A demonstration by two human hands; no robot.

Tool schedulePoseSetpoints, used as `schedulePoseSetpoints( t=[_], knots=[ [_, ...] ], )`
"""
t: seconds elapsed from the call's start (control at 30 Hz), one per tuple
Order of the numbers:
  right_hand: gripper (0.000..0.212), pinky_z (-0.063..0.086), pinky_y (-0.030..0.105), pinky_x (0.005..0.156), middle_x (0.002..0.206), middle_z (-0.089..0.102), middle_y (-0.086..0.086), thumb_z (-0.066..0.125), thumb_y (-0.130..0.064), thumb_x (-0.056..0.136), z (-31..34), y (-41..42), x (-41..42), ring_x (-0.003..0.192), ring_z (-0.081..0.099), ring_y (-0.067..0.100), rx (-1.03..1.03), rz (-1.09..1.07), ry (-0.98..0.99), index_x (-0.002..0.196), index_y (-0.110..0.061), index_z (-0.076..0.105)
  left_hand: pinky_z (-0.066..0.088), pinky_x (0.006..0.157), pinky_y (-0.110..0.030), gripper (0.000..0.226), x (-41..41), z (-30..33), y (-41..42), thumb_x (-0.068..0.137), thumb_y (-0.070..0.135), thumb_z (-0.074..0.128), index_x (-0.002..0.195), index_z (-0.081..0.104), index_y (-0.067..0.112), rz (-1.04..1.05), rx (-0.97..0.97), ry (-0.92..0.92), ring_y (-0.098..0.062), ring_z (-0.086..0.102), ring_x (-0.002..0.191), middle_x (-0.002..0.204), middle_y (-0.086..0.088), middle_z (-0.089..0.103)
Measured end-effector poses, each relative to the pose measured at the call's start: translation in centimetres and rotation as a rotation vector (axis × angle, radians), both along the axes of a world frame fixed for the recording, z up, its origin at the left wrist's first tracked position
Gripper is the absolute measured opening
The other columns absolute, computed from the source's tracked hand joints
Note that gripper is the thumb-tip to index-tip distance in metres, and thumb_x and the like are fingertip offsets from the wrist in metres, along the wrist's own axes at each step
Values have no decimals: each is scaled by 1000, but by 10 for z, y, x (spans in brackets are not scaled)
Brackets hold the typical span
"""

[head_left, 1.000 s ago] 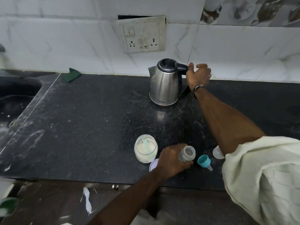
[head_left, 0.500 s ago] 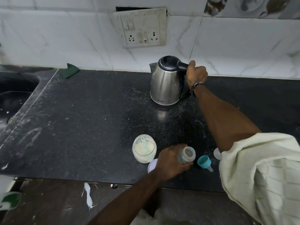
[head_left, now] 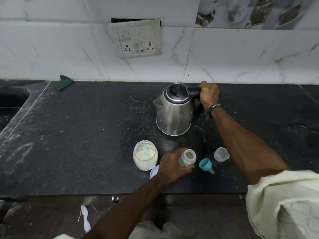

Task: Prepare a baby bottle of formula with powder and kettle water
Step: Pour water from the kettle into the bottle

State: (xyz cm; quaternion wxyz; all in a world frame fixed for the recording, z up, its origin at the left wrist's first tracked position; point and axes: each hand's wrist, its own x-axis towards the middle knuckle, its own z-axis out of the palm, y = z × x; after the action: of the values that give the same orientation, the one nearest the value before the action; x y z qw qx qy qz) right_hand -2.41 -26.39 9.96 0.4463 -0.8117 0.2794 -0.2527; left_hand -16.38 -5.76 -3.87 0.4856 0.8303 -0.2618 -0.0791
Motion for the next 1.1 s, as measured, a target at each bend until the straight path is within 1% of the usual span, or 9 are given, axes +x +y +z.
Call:
schedulePoseSetpoints(
  t=[0.1, 0.2, 0.4, 0.5, 0.6, 0.67, 0.77, 0.93, 1.1],
  knots=[
    [33, 31, 30, 51, 50, 40, 4, 49, -33, 72, 11, -11, -24, 50, 39, 17, -6, 60, -44, 55, -5, 58, 56, 82, -38, 52, -1, -1, 1, 67, 47, 81, 114, 67, 31, 10, -17, 4, -11, 71, 91, 99, 9, 75],
    [30, 28, 26, 44, 48, 38, 3, 51, -28, 69, 27, -21, -46, 42, 34, 8, -49, 141, -69, 49, -6, 56, 56, 80, -39, 52, 0, -3, 0, 65, 47, 83, 112, 67, 30, 13, -16, 3, -10, 71, 89, 98, 9, 76],
    [27, 26, 30, 50, 39, 38, -9, 53, -33, 61, 53, -43, -77, 49, 35, 16, -108, 192, -107, 38, -18, 49, 58, 84, -39, 58, 0, -5, 0, 64, 45, 85, 116, 66, 30, 8, -19, 13, -8, 71, 94, 103, 11, 76],
    [22, 29, 28, 51, 47, 49, 6, 50, -29, 64, 69, -42, -90, 51, 42, 16, -232, 280, -90, 44, -22, 54, 57, 85, -39, 57, 1, -5, 0, 64, 45, 85, 116, 67, 29, 3, -24, 5, -7, 71, 95, 105, 11, 76],
    [27, 32, 30, 46, 48, 50, 16, 49, -26, 66, 75, -40, -96, 48, 40, 19, -402, 373, -41, 45, -11, 53, 58, 85, -41, 55, 1, -5, 1, 65, 44, 85, 115, 68, 28, -4, -30, 0, -8, 71, 94, 104, 9, 76],
    [36, 32, 36, 47, 48, 45, 25, 47, -28, 66, 75, -38, -96, 49, 33, 22, -515, 417, -24, 48, 3, 50, 58, 84, -41, 55, 1, -5, 0, 65, 45, 85, 114, 68, 28, -3, -37, 4, -8, 71, 93, 103, 9, 76],
    [33, 17, 32, 48, 50, 21, 11, 47, -23, 66, 76, -28, -100, 55, 16, 15, -645, 488, -22, 47, 2, 35, 59, 83, -41, 55, 0, -5, 0, 65, 46, 84, 114, 67, 29, -4, -45, 13, -8, 71, 93, 103, 10, 75],
    [34, 17, 32, 47, 46, 22, 9, 45, -26, 67, 75, -15, -103, 51, 16, 20, -750, 554, -12, 46, 0, 36, 59, 80, -43, 55, 1, -6, 0, 64, 48, 84, 112, 67, 29, -5, -45, 20, -9, 72, 90, 99, 9, 76],
    [30, 15, 33, 49, 47, 17, 10, 43, -24, 67, 78, -3, -103, 51, 13, 23, -873, 589, 7, 47, -11, 25, 59, 82, -43, 58, 1, -7, 0, 64, 48, 83, 115, 67, 27, -10, -42, 7, -10, 72, 91, 101, 8, 76]
  ],
)
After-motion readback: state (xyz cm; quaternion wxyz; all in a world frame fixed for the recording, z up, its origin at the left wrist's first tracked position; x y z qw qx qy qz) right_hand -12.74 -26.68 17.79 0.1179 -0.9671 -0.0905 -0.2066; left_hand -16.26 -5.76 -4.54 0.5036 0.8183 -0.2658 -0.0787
